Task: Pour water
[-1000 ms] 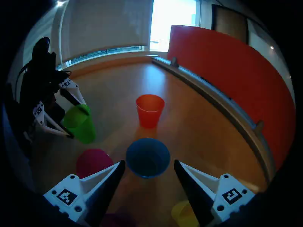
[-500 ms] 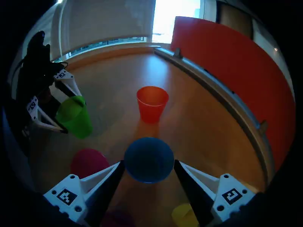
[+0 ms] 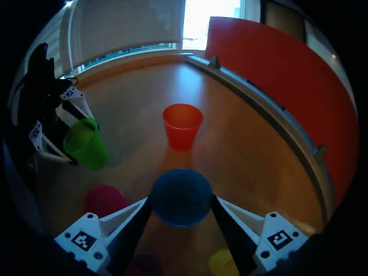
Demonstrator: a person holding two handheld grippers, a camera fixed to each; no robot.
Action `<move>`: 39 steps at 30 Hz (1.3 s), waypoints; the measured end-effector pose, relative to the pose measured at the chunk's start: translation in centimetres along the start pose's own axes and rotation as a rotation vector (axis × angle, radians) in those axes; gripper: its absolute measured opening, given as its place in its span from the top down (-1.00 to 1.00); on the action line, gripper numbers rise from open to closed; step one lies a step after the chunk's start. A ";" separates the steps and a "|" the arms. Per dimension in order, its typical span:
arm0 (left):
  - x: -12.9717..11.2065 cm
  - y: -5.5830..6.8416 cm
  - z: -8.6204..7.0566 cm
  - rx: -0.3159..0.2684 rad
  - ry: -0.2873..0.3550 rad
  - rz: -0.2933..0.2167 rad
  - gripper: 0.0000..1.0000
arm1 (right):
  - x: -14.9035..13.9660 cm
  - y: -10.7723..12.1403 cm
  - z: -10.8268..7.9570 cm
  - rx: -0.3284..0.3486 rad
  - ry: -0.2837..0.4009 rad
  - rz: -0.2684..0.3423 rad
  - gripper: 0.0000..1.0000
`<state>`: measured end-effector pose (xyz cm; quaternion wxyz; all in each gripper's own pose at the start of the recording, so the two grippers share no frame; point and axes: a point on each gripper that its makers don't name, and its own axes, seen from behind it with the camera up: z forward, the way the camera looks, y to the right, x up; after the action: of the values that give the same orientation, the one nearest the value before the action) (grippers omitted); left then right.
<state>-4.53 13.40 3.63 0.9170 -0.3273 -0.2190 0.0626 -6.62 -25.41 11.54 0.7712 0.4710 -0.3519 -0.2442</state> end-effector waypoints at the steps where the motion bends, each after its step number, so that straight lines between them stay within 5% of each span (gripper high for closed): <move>1: 0.0 0.0 0.0 0.001 0.000 0.000 -0.73 | 0.0 0.0 0.0 -0.002 0.001 0.001 -0.88; 12: 0.5 -0.1 -0.2 0.009 0.007 0.003 -0.73 | 1.2 0.5 -1.2 -0.020 0.067 0.030 -0.86; 39: 5.1 1.1 -1.4 0.050 0.106 0.042 -0.73 | 7.0 -0.2 -10.9 -0.112 0.459 0.123 -0.86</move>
<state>0.65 14.77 3.83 0.9337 -0.3117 -0.1615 0.0700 6.23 -24.41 10.16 0.8693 0.4483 -0.1812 -0.1025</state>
